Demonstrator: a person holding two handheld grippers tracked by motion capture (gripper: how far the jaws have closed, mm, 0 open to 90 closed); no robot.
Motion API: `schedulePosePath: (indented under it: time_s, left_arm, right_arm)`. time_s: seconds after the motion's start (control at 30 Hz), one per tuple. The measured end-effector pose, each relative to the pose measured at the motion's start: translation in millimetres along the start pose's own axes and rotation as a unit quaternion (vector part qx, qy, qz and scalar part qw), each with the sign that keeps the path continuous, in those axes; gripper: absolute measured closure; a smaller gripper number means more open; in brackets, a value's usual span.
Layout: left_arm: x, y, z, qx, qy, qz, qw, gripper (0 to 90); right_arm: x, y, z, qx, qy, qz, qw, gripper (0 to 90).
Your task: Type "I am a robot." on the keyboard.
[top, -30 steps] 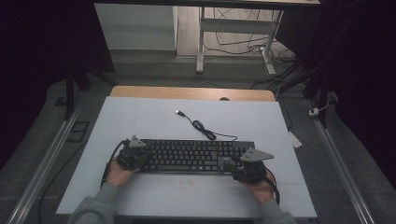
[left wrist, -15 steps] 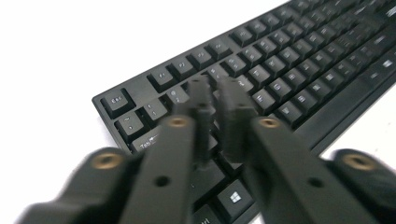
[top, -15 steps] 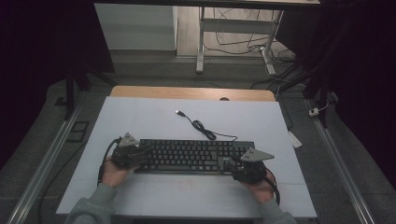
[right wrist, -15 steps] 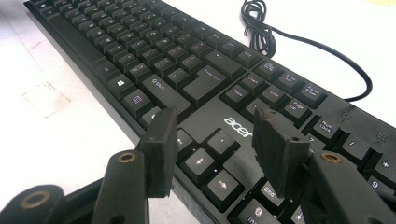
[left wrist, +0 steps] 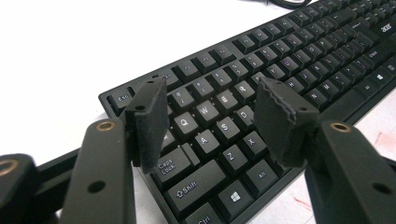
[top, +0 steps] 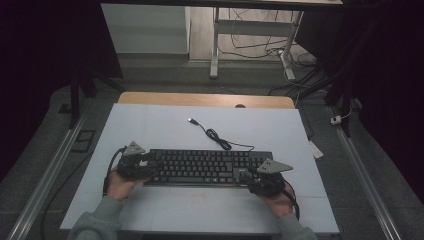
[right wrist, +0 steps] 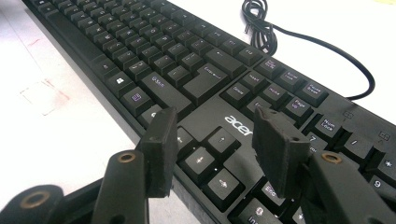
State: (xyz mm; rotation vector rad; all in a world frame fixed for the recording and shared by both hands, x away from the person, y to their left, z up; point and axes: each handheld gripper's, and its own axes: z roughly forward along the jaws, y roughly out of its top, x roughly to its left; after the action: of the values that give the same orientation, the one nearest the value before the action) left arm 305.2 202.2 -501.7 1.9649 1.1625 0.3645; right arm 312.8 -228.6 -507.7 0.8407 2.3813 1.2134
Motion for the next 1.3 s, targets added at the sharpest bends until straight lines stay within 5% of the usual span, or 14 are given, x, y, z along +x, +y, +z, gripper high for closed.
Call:
schedulePosePath:
  time_s: [1.3]
  left_arm:
    - [-18.5,6.9,-0.8,0.001,-0.031,0.023,0.9993,39.9]
  right_arm:
    - [0.0,-0.5,0.8,0.005,-0.003,-0.003,1.0000,49.8]
